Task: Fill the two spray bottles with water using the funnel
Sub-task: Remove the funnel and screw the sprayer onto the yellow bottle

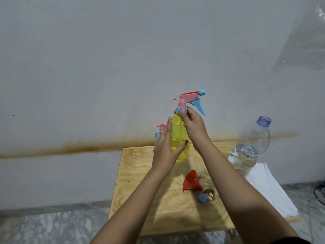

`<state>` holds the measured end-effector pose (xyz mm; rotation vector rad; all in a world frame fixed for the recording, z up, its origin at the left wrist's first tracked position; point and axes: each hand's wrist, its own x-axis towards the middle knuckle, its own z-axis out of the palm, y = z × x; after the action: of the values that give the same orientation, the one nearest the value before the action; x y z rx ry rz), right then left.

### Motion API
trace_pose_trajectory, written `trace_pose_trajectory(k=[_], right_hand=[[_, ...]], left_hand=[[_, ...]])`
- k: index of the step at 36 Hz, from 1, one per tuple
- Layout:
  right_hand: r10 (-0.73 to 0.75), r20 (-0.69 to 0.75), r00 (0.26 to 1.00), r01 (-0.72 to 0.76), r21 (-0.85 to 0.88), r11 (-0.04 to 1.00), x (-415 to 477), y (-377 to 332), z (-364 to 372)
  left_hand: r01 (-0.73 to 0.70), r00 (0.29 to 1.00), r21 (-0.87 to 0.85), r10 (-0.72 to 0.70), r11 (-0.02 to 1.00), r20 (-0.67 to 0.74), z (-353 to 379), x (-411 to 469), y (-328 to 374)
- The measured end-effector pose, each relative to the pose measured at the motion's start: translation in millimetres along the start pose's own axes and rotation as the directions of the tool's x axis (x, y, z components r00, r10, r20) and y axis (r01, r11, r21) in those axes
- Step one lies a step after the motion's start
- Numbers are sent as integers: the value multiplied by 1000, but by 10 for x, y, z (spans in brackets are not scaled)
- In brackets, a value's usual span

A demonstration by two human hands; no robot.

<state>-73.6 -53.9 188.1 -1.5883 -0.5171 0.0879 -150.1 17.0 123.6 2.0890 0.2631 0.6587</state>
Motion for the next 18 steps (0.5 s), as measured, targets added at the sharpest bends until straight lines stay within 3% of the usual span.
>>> trace_pose_trajectory(k=[11, 14, 18], right_hand=[[73, -27, 997, -74, -44, 996, -116, 167, 0], [95, 26, 995, -94, -36, 995, -156, 204, -23], [97, 141, 985, -103, 38, 994, -174, 250, -111]], left_hand=[[53, 990, 261, -16, 964, -141, 284, -251, -114], [37, 992, 229, -9, 973, -125, 264, -290, -179], [1, 1000, 64, 0, 998, -15, 129, -301, -274]])
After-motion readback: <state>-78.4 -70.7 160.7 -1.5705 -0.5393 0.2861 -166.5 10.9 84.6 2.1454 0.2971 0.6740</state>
